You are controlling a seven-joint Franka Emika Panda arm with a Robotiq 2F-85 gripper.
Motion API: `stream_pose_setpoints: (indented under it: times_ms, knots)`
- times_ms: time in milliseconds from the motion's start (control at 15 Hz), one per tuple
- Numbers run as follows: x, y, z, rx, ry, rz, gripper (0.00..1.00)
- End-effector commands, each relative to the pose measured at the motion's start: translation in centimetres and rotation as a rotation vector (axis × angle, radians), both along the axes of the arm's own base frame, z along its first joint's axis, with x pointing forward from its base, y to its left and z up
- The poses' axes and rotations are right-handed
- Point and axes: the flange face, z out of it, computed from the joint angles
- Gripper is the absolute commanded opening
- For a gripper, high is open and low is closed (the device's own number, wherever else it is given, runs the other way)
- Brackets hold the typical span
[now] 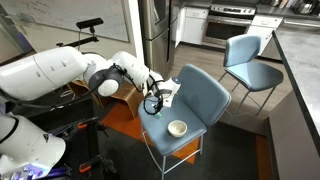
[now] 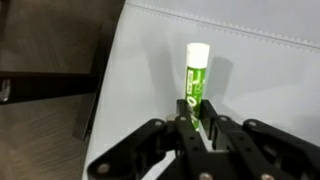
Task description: Pick up the marker in the white bowl and put it on the chair
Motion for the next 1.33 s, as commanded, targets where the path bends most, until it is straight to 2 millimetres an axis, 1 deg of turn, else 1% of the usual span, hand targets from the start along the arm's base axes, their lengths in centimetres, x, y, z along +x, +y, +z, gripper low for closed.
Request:
stream_pose_setpoints:
  times_ms: [0, 200, 467, 533, 600, 733, 800, 933, 1000, 1067, 1133, 1267]
  knots:
    - [-0.1, 0.3, 0.3, -0.009, 0.067, -0.107, 0.05]
    - [-0.1, 0.2, 0.3, -0.028, 0.093, -0.163, 0.05]
    - [-0.5, 0.5, 0.1, -0.004, 0.111, -0.156, 0.05]
    - [-0.6, 0.6, 0.1, 0.004, 0.112, -0.157, 0.33]
    - [-0.6, 0.6, 0.1, 0.008, 0.111, -0.154, 0.45]
    - [-0.6, 0.6, 0.1, 0.011, 0.112, -0.151, 0.58]
    - [-0.6, 0.6, 0.1, 0.012, 0.112, -0.15, 0.68]
    - [-0.5, 0.3, 0.1, 0.007, 0.104, -0.142, 0.81]
    - [-0.4, 0.3, 0.2, 0.005, 0.103, -0.136, 0.9]
    - [-0.3, 0.2, 0.2, 0.006, 0.097, -0.129, 0.96]
    - [-0.4, 0.1, 0.2, 0.011, 0.099, -0.126, 1.0]
    - [-0.6, -0.5, -0.2, 0.036, 0.102, -0.124, 1.0]
